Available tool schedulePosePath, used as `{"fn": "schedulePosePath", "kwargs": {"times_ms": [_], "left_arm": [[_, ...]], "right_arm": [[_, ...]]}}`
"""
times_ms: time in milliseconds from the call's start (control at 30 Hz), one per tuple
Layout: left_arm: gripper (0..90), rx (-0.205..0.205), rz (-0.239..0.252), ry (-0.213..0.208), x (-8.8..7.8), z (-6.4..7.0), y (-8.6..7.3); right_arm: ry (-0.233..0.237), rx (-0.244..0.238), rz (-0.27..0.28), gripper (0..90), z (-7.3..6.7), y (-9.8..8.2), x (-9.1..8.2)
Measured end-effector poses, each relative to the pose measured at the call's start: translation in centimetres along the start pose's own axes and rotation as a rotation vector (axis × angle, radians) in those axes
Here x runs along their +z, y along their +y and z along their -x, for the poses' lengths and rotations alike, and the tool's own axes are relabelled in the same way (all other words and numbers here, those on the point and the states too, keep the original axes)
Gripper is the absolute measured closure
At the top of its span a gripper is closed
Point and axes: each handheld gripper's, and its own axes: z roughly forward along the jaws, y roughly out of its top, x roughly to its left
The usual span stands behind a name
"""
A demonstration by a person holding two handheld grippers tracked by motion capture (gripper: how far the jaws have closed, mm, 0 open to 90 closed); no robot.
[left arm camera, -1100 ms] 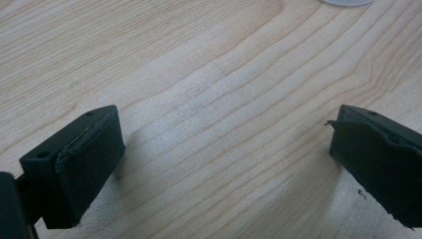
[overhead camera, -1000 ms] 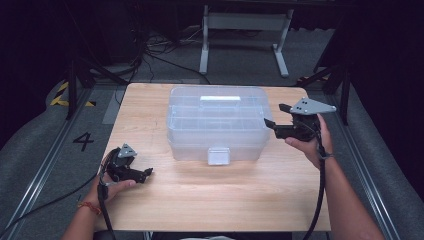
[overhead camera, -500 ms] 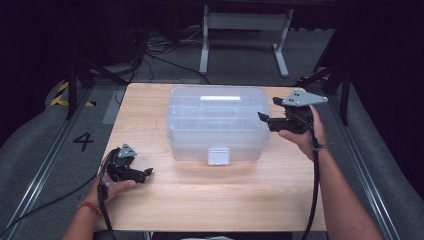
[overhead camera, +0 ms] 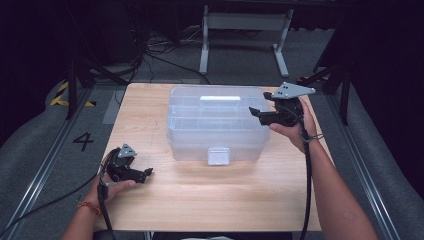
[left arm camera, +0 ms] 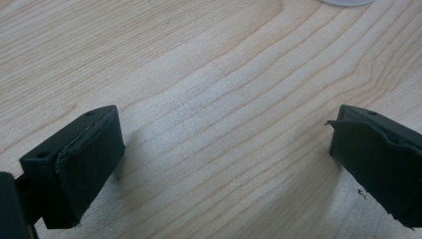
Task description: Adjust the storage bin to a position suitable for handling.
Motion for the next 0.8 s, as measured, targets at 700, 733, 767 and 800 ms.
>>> {"fn": "schedulePosePath", "kwargs": {"times_ms": [700,733,767,800], "left_arm": [[1.2,0.000,0.000,0.000,0.0,0.0,0.0],[1.3,0.000,0.000,0.000,0.0,0.0,0.0],[1.3,0.000,0.000,0.000,0.0,0.0,0.0],[1.3,0.000,0.000,0.000,0.0,0.0,0.0]], "right_arm": [[0.021,-0.036,-0.053,32.9,-0.4,1.9,3.5],[0.020,-0.040,-0.055,33.1,-0.4,1.9,3.6],[0.020,-0.040,-0.060,33.5,-0.4,2.0,3.7],[0.022,-0.045,-0.065,33.4,-0.4,2.1,3.9]]}}
